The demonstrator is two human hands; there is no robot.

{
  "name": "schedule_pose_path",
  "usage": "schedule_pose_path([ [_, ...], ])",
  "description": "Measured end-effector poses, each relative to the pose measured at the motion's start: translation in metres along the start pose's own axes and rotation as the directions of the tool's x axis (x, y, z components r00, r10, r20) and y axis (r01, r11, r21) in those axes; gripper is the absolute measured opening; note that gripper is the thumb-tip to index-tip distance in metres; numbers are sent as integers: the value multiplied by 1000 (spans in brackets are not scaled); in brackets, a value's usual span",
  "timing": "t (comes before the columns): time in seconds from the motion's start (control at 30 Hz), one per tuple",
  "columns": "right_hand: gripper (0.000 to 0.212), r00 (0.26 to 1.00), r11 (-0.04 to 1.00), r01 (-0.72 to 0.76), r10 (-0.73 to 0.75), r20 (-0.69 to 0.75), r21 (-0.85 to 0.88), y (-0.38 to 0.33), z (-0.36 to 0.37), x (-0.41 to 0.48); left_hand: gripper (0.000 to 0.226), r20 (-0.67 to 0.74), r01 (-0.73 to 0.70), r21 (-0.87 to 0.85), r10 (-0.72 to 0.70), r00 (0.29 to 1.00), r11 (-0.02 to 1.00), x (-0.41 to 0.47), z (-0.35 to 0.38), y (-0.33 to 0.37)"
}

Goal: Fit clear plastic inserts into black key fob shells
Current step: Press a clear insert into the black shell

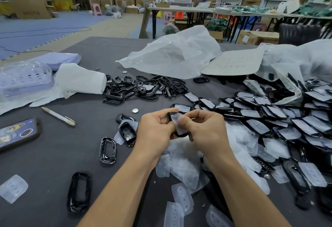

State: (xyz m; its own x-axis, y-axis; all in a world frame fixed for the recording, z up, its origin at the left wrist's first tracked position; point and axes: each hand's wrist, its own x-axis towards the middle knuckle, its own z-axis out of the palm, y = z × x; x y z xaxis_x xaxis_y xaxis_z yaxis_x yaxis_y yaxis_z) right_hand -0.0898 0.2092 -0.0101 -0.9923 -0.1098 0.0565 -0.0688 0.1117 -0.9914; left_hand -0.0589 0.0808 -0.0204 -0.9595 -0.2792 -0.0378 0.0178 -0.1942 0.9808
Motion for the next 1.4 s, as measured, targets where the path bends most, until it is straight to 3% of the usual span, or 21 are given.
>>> schedule_pose_path([
  [0.2,14,990,983,113,-124,-72,-146,0,1,-1,44,117,9,-39,-4,993,999,3,-2,0],
  [0.37,18,981,971,106,-138,-138,-215,1,1,-1,57,188,32,-69,-18,982,997,3,-4,0],
  [0.83,40,960,925,62,-158,-232,-374,1,4,-1,39,91,104,-190,-88,992,976,-1,3,10],
  [1.0,21,986,956,109,-137,-90,-271,2,1,1,39,31,80,-242,-74,997,967,0,3,14],
  [1.1,10,990,980,105,-118,-75,-167,2,-1,3,37,36,72,-232,-65,997,970,-1,2,15],
  [1.4,14,989,991,108,-116,-87,-84,3,-4,5,20,-121,26,-68,-34,992,997,-4,-3,17],
])
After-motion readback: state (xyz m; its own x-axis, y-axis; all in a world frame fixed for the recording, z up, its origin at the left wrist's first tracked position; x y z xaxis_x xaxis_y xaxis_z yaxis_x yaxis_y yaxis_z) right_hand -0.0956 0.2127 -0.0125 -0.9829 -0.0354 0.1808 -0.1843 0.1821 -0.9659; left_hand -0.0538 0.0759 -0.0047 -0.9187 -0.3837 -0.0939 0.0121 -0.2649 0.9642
